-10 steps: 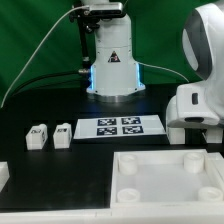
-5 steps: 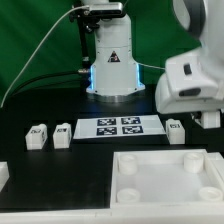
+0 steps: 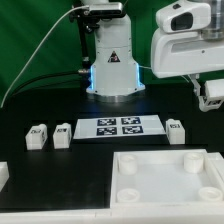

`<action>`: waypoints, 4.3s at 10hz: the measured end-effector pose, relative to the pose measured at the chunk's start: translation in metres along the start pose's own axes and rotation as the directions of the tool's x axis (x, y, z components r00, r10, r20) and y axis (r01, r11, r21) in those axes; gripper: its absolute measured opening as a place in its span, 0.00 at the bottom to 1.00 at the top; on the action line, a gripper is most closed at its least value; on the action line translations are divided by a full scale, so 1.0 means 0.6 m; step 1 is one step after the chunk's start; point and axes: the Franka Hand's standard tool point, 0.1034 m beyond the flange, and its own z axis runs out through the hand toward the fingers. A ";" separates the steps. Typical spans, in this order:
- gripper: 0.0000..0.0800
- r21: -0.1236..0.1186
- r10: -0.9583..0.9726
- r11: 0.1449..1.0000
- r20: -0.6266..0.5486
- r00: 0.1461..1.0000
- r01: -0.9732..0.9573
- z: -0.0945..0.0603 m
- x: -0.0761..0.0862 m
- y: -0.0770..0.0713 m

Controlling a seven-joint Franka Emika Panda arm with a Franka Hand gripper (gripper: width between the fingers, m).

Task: Assemble one leg

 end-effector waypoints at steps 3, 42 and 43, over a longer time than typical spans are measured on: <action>0.36 -0.023 -0.089 0.996 -0.260 0.961 0.086 -0.044 0.106 0.050; 0.80 -0.088 -0.182 0.983 -0.644 0.743 0.164 0.058 0.243 0.093; 0.81 -0.088 -0.181 0.983 -0.645 0.743 0.163 0.058 0.243 0.093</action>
Offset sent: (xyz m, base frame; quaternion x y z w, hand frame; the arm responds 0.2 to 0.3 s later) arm 0.1000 -0.0181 0.0389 -0.0260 0.1521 -0.0611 0.9861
